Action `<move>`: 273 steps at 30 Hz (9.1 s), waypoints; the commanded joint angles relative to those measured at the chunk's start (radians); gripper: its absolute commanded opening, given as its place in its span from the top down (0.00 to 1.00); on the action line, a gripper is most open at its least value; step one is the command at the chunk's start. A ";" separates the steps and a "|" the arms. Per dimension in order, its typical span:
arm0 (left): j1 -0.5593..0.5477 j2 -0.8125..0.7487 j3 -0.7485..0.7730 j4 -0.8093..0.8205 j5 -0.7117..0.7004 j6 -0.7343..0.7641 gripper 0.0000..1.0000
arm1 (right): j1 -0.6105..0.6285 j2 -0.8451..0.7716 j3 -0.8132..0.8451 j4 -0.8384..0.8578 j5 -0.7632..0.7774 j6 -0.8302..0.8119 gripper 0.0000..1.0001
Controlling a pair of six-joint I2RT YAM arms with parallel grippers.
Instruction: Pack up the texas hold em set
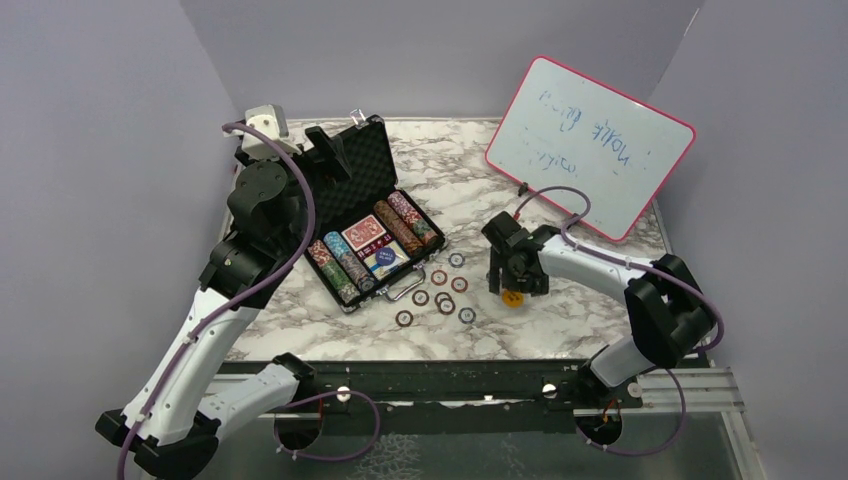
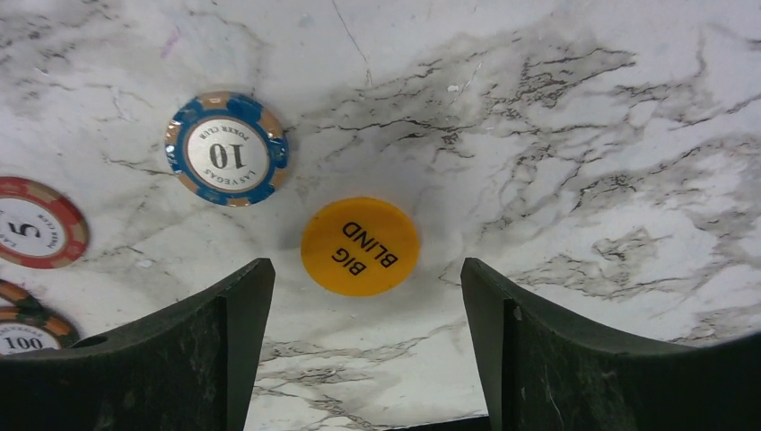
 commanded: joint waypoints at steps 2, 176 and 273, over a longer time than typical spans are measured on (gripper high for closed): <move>0.002 0.004 -0.005 0.019 0.039 -0.010 0.15 | -0.006 -0.013 -0.055 0.078 -0.061 0.014 0.23; 0.002 0.114 -0.111 -0.041 0.257 -0.012 0.10 | 0.021 0.173 -0.005 0.289 -0.007 -0.009 0.47; -0.008 0.630 -0.104 -0.670 0.583 0.171 1.00 | -0.233 0.025 0.192 0.330 -0.680 0.351 0.26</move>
